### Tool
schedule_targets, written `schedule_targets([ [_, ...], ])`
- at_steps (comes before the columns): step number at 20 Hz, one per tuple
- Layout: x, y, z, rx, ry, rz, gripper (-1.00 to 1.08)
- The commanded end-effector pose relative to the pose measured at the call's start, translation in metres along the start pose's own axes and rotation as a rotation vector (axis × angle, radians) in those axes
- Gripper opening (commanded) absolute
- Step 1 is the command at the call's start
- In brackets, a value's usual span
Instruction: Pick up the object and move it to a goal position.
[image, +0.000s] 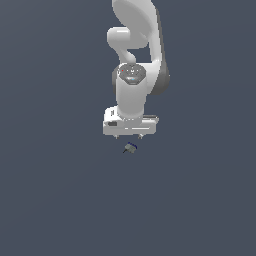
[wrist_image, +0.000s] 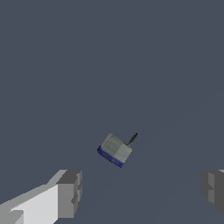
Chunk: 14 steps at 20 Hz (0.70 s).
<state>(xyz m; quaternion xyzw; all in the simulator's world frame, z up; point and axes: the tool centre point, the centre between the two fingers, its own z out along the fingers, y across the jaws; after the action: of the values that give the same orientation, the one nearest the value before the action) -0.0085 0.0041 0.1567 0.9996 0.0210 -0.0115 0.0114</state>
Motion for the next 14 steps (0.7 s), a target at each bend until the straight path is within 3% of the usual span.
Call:
schedule_targets([
  [1,0.000,0.000,0.000,0.000,0.000,0.000,1.00],
  [9,0.004,0.023,-0.010,0.000,0.001,0.049,1.00],
  [14,0.004,0.024,-0.010,0.000,0.001,0.048,1.00],
])
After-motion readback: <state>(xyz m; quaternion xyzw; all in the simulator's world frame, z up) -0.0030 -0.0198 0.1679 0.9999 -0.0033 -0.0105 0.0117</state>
